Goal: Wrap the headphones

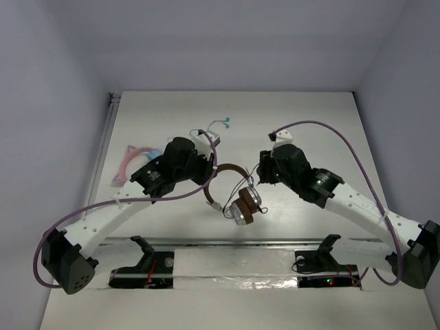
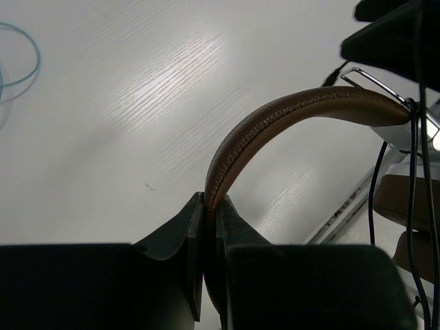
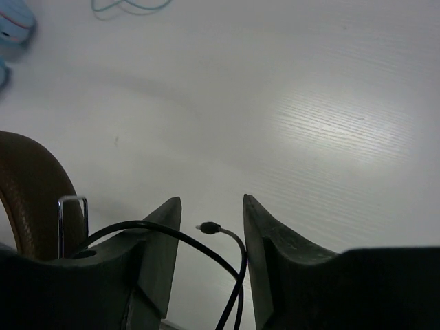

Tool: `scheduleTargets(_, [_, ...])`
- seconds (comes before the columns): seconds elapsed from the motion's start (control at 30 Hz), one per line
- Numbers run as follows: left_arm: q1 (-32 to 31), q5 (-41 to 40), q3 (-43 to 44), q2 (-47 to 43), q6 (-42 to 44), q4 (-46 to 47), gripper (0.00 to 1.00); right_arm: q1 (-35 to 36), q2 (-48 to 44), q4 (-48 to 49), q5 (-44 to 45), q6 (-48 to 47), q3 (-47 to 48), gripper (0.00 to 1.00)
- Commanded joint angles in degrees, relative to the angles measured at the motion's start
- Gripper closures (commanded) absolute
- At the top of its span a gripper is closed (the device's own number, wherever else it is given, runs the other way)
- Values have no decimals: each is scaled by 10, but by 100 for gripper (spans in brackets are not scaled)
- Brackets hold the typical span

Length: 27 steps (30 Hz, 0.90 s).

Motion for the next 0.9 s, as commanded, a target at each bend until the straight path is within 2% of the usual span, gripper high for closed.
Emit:
scheduleTargets(0.0, [15, 94, 45, -23, -12, 37, 100, -11, -28, 102, -62, 54, -28, 53])
scheduleTargets(0.07, [21, 103, 62, -24, -18, 38, 100, -11, -45, 140, -101, 71, -69, 55])
scheduleTargets(0.13, [33, 124, 75, -26, -26, 52, 100, -11, -78, 195, -133, 86, -115, 63])
scheduleTargets(0.17, [40, 136, 80, -27, -35, 60, 100, -11, -93, 222, -146, 88, -137, 63])
scheduleTargets(0.2, [45, 161, 85, -26, -41, 67, 100, -11, -108, 289, -162, 92, -160, 63])
scheduleTargets(0.3, [52, 176, 115, -13, -65, 87, 100, -11, -143, 367, -189, 103, -221, 52])
scheduleTargets(0.4, [57, 188, 145, -2, -86, 104, 100, -11, -124, 358, -176, 101, -209, 52])
scheduleTargets(0.43, [57, 190, 160, 1, -98, 105, 100, -11, -118, 355, -171, 100, -204, 58])
scheduleTargets(0.5, [57, 185, 174, 10, -105, 101, 100, -11, -116, 351, -160, 97, -195, 60])
scheduleTargets(0.6, [70, 169, 193, 17, -131, 91, 100, -11, -164, 365, -164, 94, -207, 51])
scheduleTargets(0.63, [78, 166, 200, 18, -138, 85, 100, -11, -178, 361, -159, 94, -214, 42])
scheduleTargets(0.7, [78, 161, 207, 18, -152, 79, 100, -11, -222, 357, -122, 93, -228, 31])
scheduleTargets(0.73, [78, 158, 208, 19, -152, 77, 100, -11, -236, 361, -122, 93, -234, 28])
scheduleTargets(0.87, [84, 165, 212, 21, -168, 78, 100, -11, -285, 406, -112, 85, -252, 27])
